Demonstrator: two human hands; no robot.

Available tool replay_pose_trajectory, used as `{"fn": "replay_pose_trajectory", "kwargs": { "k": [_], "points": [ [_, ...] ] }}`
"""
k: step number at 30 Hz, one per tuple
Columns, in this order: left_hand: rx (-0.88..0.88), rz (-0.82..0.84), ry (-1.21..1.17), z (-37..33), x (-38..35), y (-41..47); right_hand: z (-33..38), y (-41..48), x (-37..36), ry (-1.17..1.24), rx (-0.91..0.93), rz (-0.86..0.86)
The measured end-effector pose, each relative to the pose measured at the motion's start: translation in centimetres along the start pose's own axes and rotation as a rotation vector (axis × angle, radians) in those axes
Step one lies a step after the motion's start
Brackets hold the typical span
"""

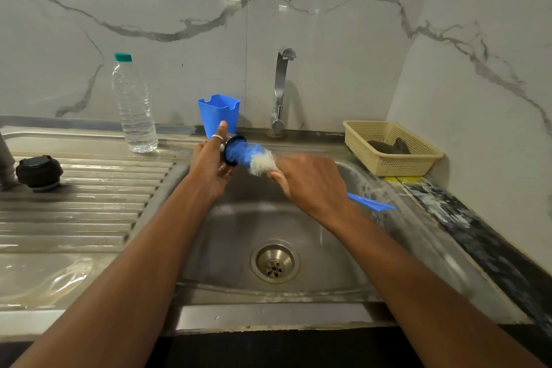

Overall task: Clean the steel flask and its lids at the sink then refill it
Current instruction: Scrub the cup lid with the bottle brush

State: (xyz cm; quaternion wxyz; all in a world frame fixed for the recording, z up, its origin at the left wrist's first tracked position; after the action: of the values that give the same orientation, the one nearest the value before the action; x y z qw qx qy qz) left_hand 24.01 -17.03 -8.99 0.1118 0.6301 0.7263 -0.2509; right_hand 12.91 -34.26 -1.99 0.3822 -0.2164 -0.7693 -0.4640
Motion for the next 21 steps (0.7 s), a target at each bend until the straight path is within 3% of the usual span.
{"fn": "replay_pose_trajectory", "kwargs": {
  "k": [2,4,7,8,12,15,17,20,21],
  "points": [
    [0.007,-0.014,0.023,0.2,0.2,-0.1,0.4,0.1,0.1,-0.047,0.023,0.016],
    [0.011,0.008,0.036,0.3,0.0,-0.3,-0.1,0.1,0.0,0.097,-0.079,0.096],
    [0.014,0.071,-0.008,0.2,-0.7,-0.7,-1.3,-0.8,-2.5,0.896,-0.516,0.287],
    [0.021,0.083,-0.037,0.2,-0.8,-0.9,-1.2,-0.8,-2.5,0.933,-0.523,0.283],
    [0.042,0.087,-0.064,-0.1,-0.8,-0.9,-0.4,0.0,0.2,-0.002,-0.015,-0.044],
    [0.035,0.057,-0.024,-0.2,-0.5,-1.0,0.5,0.2,1.0,-0.128,0.094,-0.129],
    [0.008,0.076,-0.034,-0.3,-0.7,-1.1,0.1,0.3,0.4,0.106,-0.026,-0.012],
    [0.024,0.081,-0.076,-0.3,-0.9,-1.6,-1.3,-0.5,-2.4,0.865,-0.458,0.226],
    [0.038,0.085,-0.088,-0.3,-0.9,-1.6,-1.2,-0.5,-2.3,0.882,-0.458,0.213]
  ]
}}
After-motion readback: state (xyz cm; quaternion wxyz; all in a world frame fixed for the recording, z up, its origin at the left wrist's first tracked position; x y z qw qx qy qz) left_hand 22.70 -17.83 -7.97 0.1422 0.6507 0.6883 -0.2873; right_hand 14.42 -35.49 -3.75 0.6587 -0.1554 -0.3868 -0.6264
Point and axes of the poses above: each hand's wrist, its own y-axis towards the middle knuckle, its own x-axis out of the back of the hand, z = x × y, the point moved 7 cm from there along y, towards the middle knuckle, and after that the axes turned 6 degrees about x, right-handed, at the moved point
